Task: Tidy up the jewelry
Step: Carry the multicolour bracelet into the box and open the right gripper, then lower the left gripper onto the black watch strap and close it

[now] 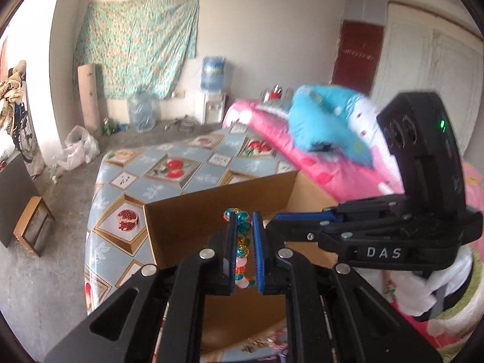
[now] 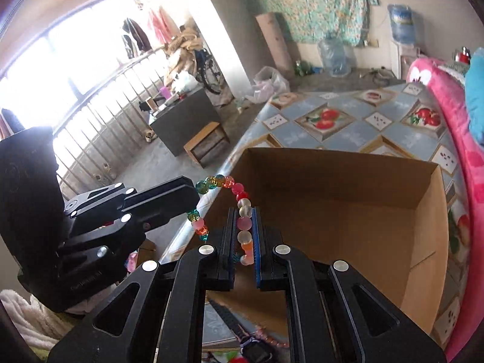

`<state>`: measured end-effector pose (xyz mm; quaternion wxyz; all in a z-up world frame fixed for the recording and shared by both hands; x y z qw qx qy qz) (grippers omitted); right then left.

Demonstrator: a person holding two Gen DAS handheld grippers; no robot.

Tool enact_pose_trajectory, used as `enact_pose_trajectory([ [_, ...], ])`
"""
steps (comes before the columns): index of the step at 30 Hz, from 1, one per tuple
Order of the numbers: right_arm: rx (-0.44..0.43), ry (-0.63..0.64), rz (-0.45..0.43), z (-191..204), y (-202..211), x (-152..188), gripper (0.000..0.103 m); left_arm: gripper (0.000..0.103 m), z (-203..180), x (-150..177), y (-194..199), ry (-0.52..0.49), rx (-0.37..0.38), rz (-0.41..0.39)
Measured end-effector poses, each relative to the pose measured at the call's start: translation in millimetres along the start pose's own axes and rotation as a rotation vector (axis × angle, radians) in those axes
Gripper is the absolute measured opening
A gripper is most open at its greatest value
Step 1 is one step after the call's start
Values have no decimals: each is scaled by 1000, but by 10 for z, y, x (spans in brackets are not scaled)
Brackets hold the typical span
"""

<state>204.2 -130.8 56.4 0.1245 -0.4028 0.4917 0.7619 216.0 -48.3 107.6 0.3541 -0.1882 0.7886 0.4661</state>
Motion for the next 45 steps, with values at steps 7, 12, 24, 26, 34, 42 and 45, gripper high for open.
enact_pose_trajectory([
  [7,-50,-107,222,-486,-777,10,8,9,395,82,-983,31,-140,215],
  [12,-72,-167,285,-709,-1014,-122,8,10,518,52,-1228,30,-208,258],
  [24,-23,-139,83,-768,-304,-365,14,24,416,-220,-621,52,-207,50],
  [26,-17,-112,3,-685,71,-337,16,28,427,-224,-387,67,-195,3],
  [34,-57,-67,-124,-207,1056,575,24,49,786,362,498,158,-202,-99],
  [42,-57,-158,142,367,343,1753,27,74,1014,1323,277,337,-169,85],
  [45,-11,-123,171,435,206,1784,27,74,1056,1583,153,343,-221,172],
])
Point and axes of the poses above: each gripper's, at about its wrist camera, not at the fingertips, and y roughly against the way its jaws point, z to its left, x to its underside, the point moved 8 cm from there along -y, roughly the way its jaws point, and after that the axes turned 15 degrees about y, right-handed, at the moved point
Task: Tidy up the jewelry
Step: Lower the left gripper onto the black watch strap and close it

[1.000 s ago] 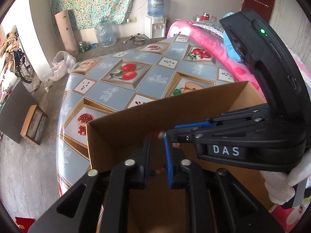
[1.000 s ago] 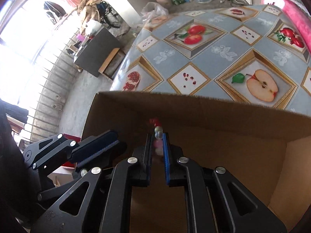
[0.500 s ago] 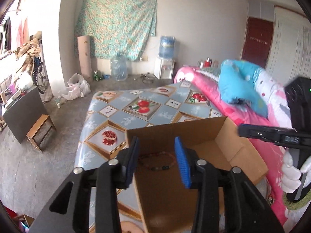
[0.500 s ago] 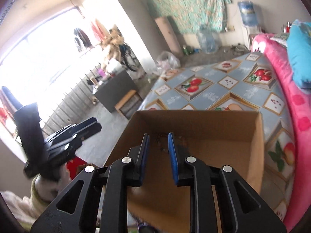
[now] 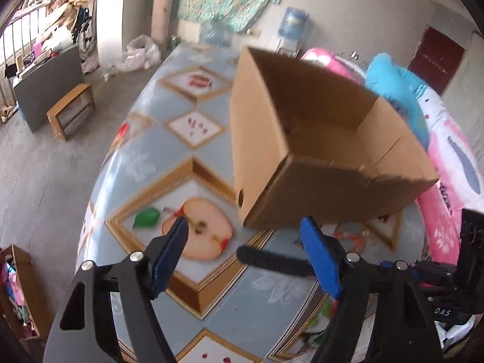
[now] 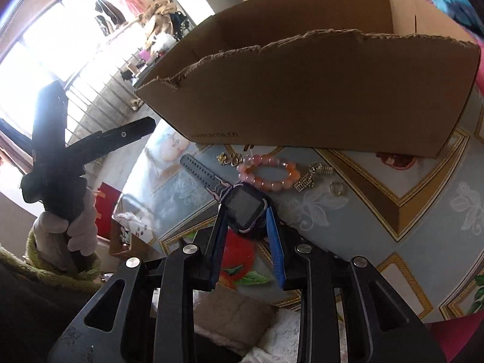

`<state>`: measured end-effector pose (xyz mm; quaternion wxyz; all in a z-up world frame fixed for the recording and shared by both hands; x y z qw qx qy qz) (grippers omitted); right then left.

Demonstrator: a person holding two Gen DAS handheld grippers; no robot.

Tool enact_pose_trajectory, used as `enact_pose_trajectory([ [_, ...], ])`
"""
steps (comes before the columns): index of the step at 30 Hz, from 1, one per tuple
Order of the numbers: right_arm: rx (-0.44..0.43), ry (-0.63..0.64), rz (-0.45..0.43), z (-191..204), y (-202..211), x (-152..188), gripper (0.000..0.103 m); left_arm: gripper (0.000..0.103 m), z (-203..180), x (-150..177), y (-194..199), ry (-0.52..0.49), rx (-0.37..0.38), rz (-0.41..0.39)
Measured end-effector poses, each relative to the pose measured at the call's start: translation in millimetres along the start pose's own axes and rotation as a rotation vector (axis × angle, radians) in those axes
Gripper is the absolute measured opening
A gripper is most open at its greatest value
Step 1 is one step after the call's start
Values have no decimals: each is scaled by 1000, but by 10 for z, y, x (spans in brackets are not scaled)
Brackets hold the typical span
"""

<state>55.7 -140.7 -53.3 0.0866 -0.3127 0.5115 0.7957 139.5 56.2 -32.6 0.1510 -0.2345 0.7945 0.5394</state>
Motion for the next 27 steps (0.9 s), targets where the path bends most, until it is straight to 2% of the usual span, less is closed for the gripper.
enact_pose_trajectory([
  [4,88,79,19,28,-87,-63,27,74,-45,132,-97,-29,5,15],
  [5,93,86,29,-12,-127,47,27,74,-46,162,-142,-30,6,22],
  [9,117,92,59,-21,-227,55,27,74,-108,275,-357,-52,-3,49],
  [14,163,166,37,70,-236,-6,27,74,-175,331,-542,-116,-22,71],
  [17,194,207,36,145,-291,-19,31,74,-235,341,-588,-155,-43,55],
  [24,188,234,21,210,-374,-66,34,76,-367,446,-608,-192,-39,89],
  [27,183,236,14,160,-388,-62,34,76,-370,447,-581,-123,17,116],
])
Point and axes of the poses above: each gripper's, at about its wrist camera, not at the fingertips, and y roughly against the way its jaws point, z to its left, x to its underside, the point moved 8 cm from there along -y, roughly the way its jaws point, and after that the axes turned 15 degrees about y, right-handed, at the moved point
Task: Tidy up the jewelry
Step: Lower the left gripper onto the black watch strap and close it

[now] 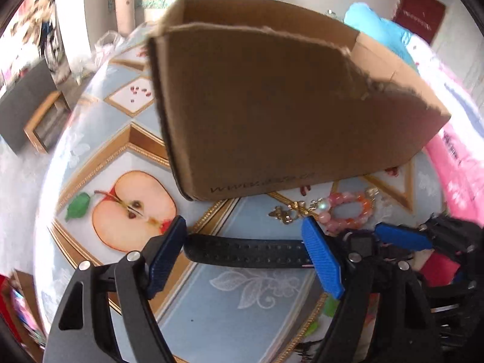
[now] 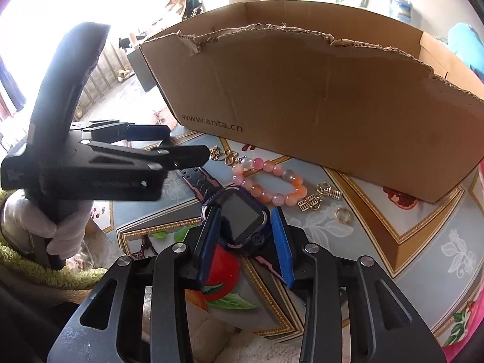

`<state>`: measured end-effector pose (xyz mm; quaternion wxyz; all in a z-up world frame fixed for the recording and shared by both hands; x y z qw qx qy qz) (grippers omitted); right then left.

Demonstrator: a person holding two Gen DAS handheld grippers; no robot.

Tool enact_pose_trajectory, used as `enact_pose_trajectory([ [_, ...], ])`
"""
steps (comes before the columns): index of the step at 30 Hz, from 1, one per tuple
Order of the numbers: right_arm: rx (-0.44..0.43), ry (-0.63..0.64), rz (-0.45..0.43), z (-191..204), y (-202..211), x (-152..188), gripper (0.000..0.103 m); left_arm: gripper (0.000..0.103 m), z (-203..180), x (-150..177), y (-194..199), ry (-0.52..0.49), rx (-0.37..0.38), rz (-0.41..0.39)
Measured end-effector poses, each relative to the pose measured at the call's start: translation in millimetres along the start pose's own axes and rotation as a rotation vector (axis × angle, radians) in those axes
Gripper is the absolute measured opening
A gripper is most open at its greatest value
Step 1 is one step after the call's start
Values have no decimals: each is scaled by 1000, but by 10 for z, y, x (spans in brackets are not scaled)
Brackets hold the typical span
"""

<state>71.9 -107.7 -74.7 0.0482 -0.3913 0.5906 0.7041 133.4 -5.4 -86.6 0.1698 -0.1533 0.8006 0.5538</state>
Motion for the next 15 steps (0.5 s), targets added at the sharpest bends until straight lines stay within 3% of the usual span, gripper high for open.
enact_pose_trajectory([
  [4,-5,1,-5,-72,-8,0,35,76,-46,37,34,66,118,49],
  [7,-5,4,-7,-77,-11,-7,35,76,-81,65,42,58,114,47],
  [15,-1,13,-11,-52,11,51,35,41,-117,60,18,25,63,37],
])
Point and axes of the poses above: each gripper's, at about its wrist camera, not at the fingertips, and y roughly against the way its jaws point, z to its left, x to its underside, the point moved 8 cm from there along -y, roughly the way its jaws point, and after that the axes turned 15 degrees about y, right-handed, at the moved point
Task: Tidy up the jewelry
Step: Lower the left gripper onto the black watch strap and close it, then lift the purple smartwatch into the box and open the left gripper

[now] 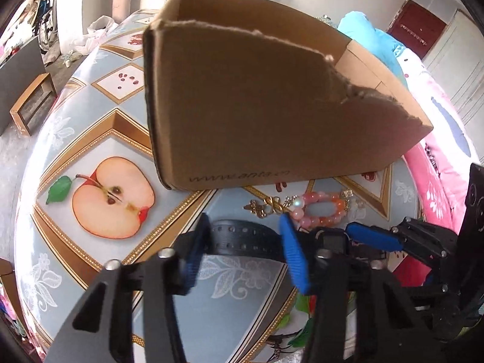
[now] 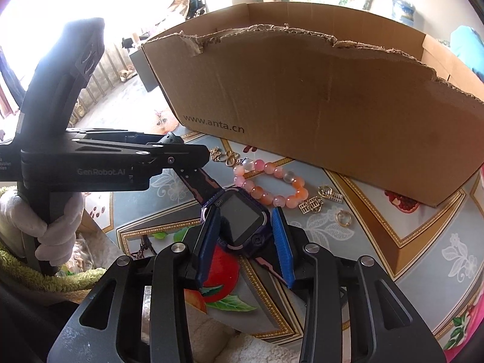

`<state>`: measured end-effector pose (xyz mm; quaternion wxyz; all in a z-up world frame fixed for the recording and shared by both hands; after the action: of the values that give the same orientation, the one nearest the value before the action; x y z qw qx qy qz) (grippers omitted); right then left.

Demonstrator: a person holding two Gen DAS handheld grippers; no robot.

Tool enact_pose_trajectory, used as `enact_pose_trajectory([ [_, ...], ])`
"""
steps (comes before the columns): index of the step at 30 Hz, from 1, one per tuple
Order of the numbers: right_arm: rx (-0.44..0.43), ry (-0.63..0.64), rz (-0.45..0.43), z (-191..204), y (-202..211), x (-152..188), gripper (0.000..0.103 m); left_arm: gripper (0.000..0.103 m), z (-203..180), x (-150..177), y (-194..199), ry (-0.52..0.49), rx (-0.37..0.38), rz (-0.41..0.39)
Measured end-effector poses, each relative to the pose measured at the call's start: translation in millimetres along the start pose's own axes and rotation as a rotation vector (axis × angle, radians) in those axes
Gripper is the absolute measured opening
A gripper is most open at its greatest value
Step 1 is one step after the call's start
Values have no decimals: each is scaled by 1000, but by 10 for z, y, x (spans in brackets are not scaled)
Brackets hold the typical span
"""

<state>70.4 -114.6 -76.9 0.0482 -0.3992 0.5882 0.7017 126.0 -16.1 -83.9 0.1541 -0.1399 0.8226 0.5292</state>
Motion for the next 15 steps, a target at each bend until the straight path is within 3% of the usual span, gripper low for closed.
enact_pose_trajectory([
  [5,1,-32,3,-74,40,1,35,36,-87,119,-36,-58,-72,-16],
  [9,-54,-174,-45,-289,287,91,35,36,-82,176,1,-86,-114,-29],
  [15,27,-329,28,-631,499,551,32,36,-123,265,1,-134,-152,-47],
])
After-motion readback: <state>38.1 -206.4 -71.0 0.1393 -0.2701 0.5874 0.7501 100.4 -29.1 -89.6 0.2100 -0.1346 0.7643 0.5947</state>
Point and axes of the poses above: each gripper's, at about its wrist camera, not at the fingertips, and y roughly against the way its jaws point, z to its left, x to its underside, the point moved 8 cm from there along -y, roughly the way its jaws point, and after that the axes turned 15 degrees about y, right-handed, at the moved point
